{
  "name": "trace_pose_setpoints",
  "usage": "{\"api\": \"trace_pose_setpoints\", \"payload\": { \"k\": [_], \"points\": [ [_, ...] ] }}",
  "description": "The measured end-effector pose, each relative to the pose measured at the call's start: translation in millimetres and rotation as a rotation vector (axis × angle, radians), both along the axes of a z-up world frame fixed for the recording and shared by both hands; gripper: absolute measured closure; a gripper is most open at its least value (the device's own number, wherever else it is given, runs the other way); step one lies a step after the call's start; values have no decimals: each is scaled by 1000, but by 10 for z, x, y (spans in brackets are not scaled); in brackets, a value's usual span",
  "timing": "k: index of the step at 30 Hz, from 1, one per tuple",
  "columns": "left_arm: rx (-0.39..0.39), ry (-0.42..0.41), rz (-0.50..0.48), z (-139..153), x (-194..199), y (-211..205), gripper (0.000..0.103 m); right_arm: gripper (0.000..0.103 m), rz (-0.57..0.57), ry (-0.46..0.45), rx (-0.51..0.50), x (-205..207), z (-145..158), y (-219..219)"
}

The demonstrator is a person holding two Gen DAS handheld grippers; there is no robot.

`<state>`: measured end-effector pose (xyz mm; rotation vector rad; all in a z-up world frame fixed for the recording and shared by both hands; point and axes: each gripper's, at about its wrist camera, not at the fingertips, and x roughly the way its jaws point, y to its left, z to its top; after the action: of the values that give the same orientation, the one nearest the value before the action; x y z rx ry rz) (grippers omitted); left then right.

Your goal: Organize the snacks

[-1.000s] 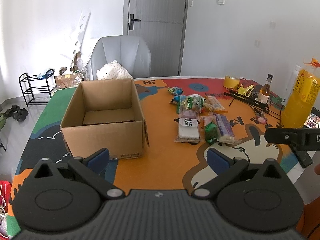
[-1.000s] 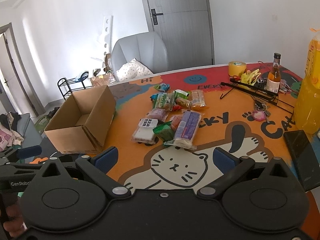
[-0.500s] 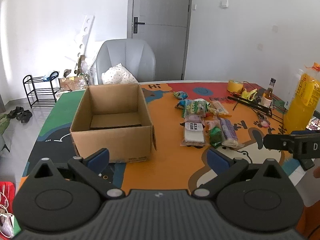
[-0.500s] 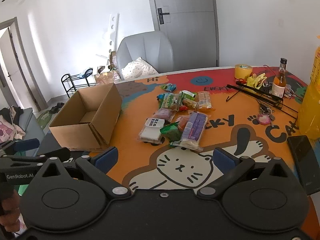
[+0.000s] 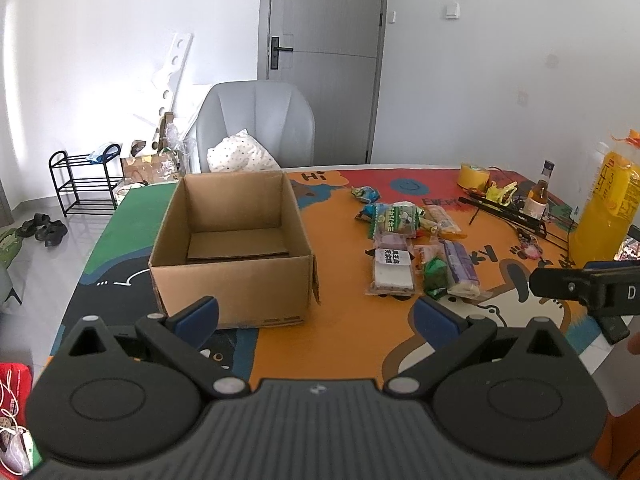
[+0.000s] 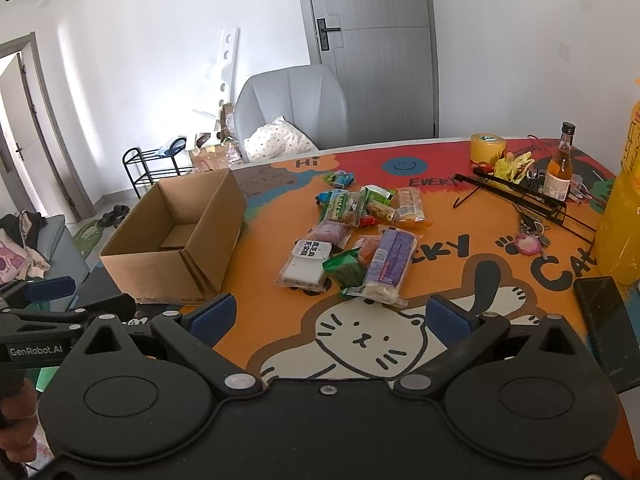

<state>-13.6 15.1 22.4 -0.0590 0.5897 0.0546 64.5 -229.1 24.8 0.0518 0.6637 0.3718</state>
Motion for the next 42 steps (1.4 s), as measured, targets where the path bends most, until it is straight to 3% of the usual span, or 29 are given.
{"api": "trace_pose_setpoints", "payload": {
  "k": [10, 21, 30, 42],
  "points": [
    [-4, -13, 1, 8, 79, -12, 0, 0, 10, -16, -13, 62, 1, 15],
    [13, 25, -40, -127, 428, -181, 0, 0, 13, 2, -39, 286, -217, -11],
    [-30, 52, -80, -292, 773, -316, 0, 0, -40, 15, -51, 559, -375, -176],
    [-107, 61, -128, -475, 1172, -433, 2, 0, -23, 76, 25, 952, -608, -298]
  ]
}}
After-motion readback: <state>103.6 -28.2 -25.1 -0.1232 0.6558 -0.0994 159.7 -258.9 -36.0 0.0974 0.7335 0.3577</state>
